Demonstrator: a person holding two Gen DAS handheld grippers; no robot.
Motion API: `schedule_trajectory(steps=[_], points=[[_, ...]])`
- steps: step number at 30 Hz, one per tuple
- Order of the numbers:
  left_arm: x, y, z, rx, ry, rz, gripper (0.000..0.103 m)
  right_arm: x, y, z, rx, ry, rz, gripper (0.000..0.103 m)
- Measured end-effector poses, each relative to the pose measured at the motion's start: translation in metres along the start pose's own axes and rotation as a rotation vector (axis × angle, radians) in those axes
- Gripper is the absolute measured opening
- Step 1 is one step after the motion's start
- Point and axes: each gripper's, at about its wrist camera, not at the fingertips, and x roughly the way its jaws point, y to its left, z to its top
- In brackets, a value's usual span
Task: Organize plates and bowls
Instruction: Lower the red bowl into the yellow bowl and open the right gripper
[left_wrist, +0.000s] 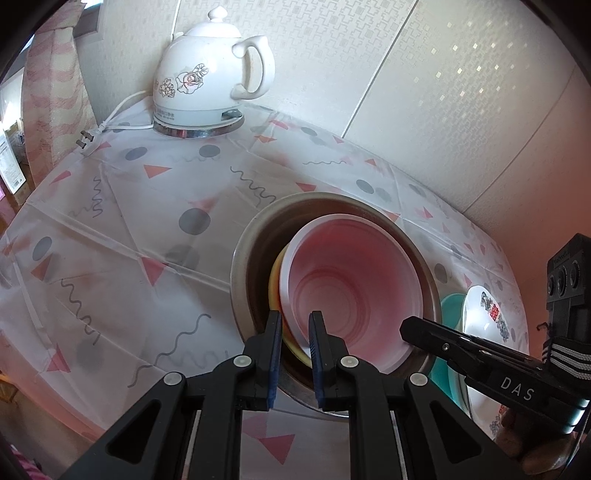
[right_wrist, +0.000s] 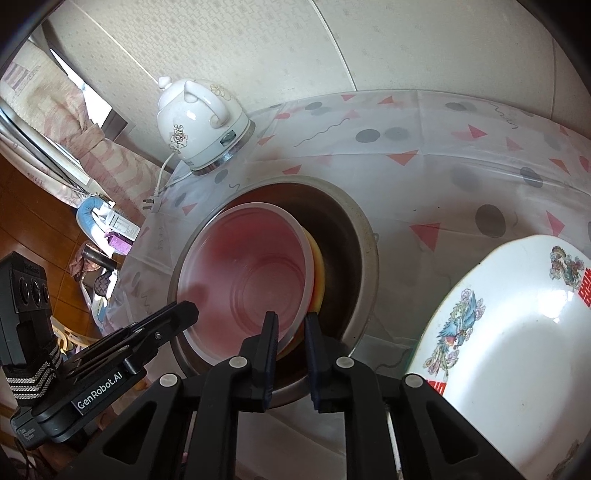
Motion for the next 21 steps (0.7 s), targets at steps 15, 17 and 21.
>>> schedule_trajectory(steps=[15, 17, 21], points=[[0.0009, -0.0065, -0.0042, 0.038, -0.01, 0.036, 0.015, -0.0042, -0.0019, -0.0023, 0.0, -0.026, -0.012, 0.016], [0.0009, -0.0066, -0.0045, 0.039, -0.011, 0.038, 0.015, -0.0047, -0.0006, -0.003, -0.01, -0.028, -0.018, 0.016], [0.0003, -0.0083, -0.0058, 0.047, -0.013, 0.046, 0.015, -0.0061, 0.0005, -0.0044, -0.02, -0.03, -0.021, 0.016]])
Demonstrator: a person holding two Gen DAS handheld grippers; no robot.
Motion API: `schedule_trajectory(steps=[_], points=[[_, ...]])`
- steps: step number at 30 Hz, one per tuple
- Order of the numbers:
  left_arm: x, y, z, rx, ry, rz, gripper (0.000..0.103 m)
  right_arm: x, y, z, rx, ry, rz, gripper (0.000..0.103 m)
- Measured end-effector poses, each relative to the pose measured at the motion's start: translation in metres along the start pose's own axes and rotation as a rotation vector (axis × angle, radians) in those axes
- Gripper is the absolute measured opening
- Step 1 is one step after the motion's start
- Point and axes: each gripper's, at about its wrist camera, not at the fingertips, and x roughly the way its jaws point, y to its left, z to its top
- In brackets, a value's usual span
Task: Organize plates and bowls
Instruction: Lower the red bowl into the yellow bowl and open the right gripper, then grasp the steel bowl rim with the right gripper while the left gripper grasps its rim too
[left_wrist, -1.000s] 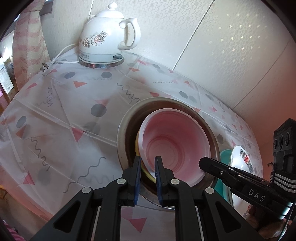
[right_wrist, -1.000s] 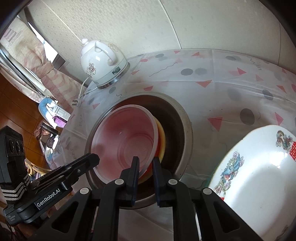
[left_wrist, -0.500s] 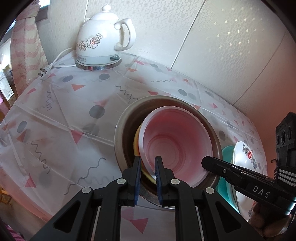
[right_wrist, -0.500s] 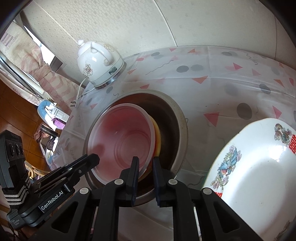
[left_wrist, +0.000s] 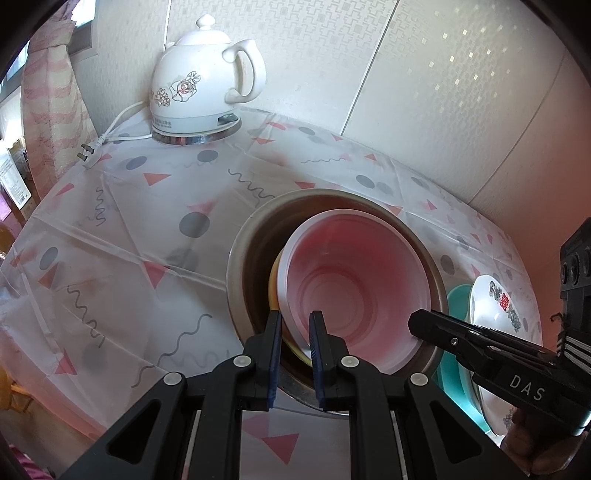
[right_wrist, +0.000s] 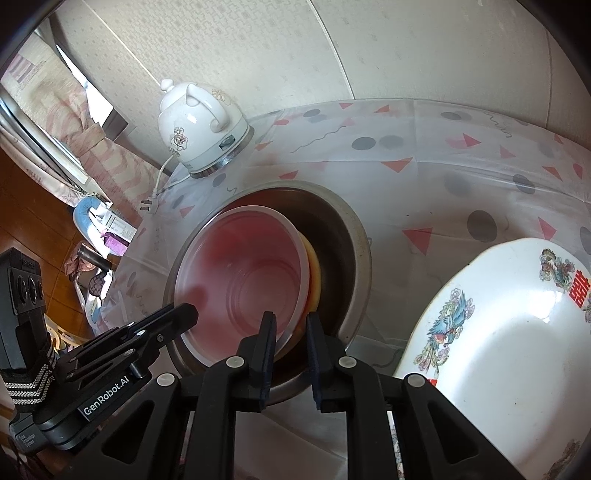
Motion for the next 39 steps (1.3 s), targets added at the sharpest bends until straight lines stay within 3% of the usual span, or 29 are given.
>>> schedule_trajectory(steps=[21, 28, 32, 39], points=[[-0.011, -0.002, -0.004, 0.02, -0.035, 0.042, 0.017, -0.018, 0.003, -0.008, -0.056, -0.063, -0.07, 0.016], [-0.017, 0.004, -0.002, 0.013, -0.054, 0.049, 0.017, -0.022, -0.008, -0.006, -0.022, -0.071, -0.056, 0.016], [-0.022, 0.012, -0.002, 0.013, -0.075, 0.069, 0.017, -0.025, -0.015, -0.005, 0.005, -0.079, -0.043, 0.023], [-0.022, 0.023, -0.008, 0.025, -0.076, 0.082, 0.017, -0.03, -0.005, -0.004, -0.049, -0.102, -0.014, 0.023]])
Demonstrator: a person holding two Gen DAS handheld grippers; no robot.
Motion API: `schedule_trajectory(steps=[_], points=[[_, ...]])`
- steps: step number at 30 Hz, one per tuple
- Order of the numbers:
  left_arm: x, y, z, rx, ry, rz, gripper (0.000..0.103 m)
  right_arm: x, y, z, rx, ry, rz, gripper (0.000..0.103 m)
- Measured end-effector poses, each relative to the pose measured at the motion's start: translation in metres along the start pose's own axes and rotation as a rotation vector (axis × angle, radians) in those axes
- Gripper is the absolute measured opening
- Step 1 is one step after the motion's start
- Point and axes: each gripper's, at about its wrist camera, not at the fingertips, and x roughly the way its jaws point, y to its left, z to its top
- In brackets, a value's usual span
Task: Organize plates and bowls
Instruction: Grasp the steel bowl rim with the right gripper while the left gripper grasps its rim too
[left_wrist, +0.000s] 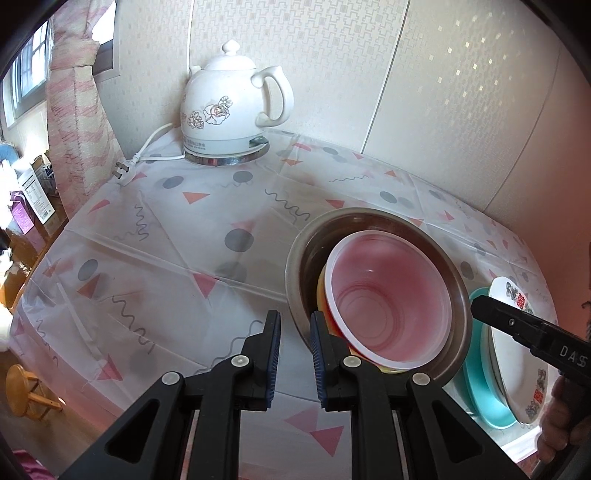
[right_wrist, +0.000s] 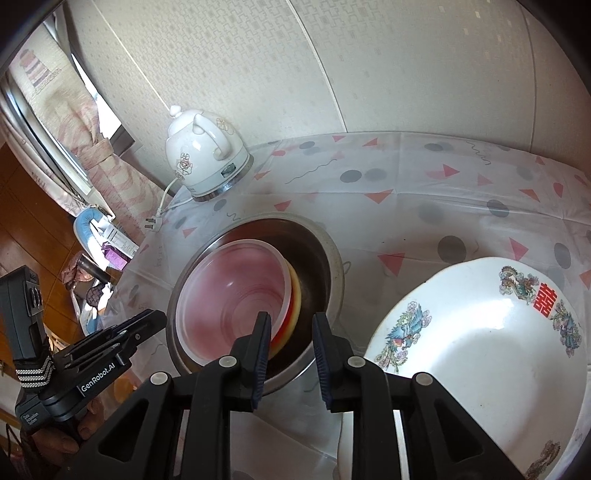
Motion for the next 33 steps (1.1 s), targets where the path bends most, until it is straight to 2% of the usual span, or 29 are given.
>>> schedule_trajectory(steps=[4, 11, 13, 14, 18, 28, 31, 33], points=[[0.002, 0.0, -0.002, 0.001, 0.003, -0.008, 0.017, 0.008, 0.01, 0.002, -0.052, 0.029, -0.002, 0.023], [0.006, -0.004, 0.001, 0.027, -0.006, -0.008, 0.017, 0.037, 0.019, 0.01, -0.132, 0.099, -0.104, 0.023], [0.007, -0.005, 0.003, 0.039, -0.01, -0.002, 0.017, 0.043, 0.018, 0.013, -0.136, 0.105, -0.124, 0.02], [0.009, -0.006, 0.003, 0.044, -0.01, 0.0, 0.017, 0.046, 0.018, 0.014, -0.139, 0.104, -0.13, 0.015], [0.016, -0.009, 0.006, 0.062, -0.002, 0.007, 0.017, 0.05, 0.02, 0.018, -0.164, 0.091, -0.156, 0.01], [0.035, -0.015, 0.016, 0.089, -0.005, 0.061, 0.018, 0.058, 0.016, 0.031, -0.118, 0.065, -0.163, 0.01], [0.038, -0.016, 0.018, 0.101, -0.012, 0.072, 0.018, 0.056, 0.011, 0.032, -0.087, 0.058, -0.132, 0.019], [0.037, -0.016, 0.019, 0.102, -0.017, 0.075, 0.018, 0.052, 0.007, 0.033, -0.07, 0.051, -0.115, 0.019]])
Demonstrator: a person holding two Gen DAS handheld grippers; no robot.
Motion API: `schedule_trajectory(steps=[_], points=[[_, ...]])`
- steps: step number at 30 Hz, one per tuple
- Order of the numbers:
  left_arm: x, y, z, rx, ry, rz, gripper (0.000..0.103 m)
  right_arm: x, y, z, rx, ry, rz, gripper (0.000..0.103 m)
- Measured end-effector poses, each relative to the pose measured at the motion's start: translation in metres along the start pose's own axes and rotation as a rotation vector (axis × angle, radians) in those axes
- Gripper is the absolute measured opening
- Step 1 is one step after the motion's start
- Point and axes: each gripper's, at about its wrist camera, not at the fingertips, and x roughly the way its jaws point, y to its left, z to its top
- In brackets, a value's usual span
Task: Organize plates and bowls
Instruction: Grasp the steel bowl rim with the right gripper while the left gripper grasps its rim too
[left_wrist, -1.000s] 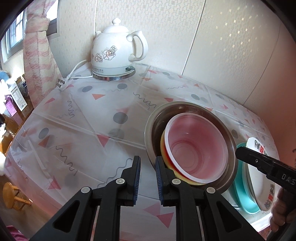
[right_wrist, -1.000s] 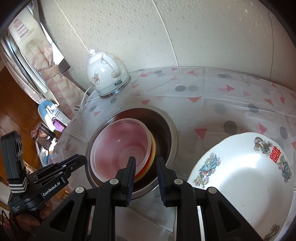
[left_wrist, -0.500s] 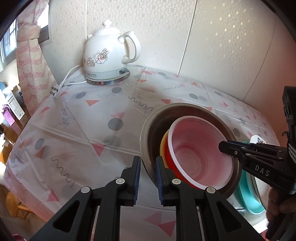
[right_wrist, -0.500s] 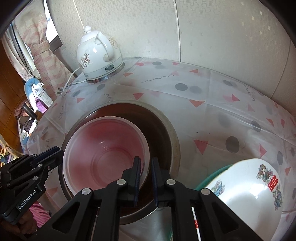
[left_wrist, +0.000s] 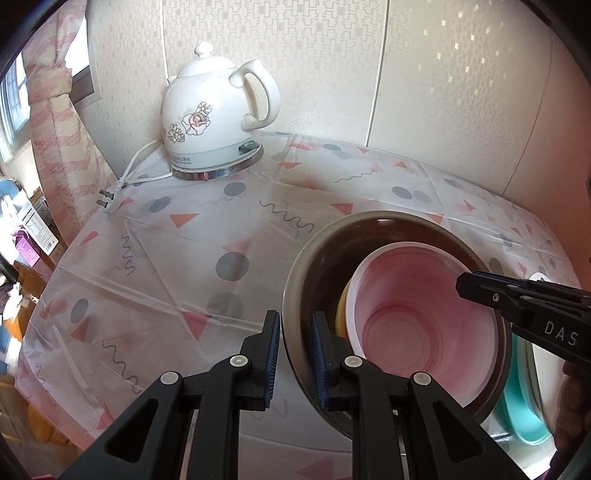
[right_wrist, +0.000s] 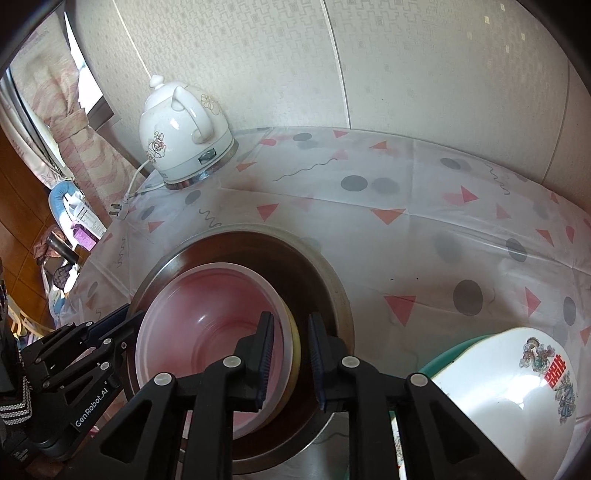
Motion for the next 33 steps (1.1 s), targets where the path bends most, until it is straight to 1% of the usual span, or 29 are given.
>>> schedule_trajectory(steps=[4, 5, 9, 12, 16, 22, 26, 29, 33], points=[[-0.002, 0.005, 0.0, -0.016, -0.003, -0.013, 0.027, -0.012, -0.01, -0.002, 0.046, -0.027, 0.04, 0.02], [-0.002, 0.006, -0.001, -0.022, -0.002, -0.016, 0.028, -0.015, -0.013, -0.003, 0.059, -0.034, 0.053, 0.02], [-0.005, 0.012, -0.002, -0.045, -0.001, -0.024, 0.031, -0.027, -0.022, -0.005, 0.092, -0.06, 0.059, 0.021], [-0.009, 0.016, -0.003, -0.063, -0.007, -0.032, 0.032, -0.029, -0.03, -0.007, 0.117, -0.058, 0.044, 0.021], [-0.015, 0.022, -0.003, -0.095, -0.015, -0.047, 0.035, -0.027, -0.037, -0.01, 0.132, -0.036, 0.011, 0.021], [-0.02, 0.03, -0.008, -0.123, -0.014, -0.07, 0.036, -0.026, -0.034, -0.018, 0.093, -0.001, 0.02, 0.021], [-0.019, 0.033, -0.009, -0.143, -0.004, -0.1, 0.036, -0.024, -0.028, -0.02, 0.063, 0.016, 0.036, 0.021], [-0.018, 0.031, -0.01, -0.139, 0.005, -0.113, 0.036, -0.026, -0.023, -0.02, 0.037, 0.014, 0.021, 0.028], [-0.018, 0.027, -0.011, -0.112, -0.006, -0.105, 0.036, -0.03, -0.015, -0.022, -0.026, 0.011, 0.028, 0.028]])
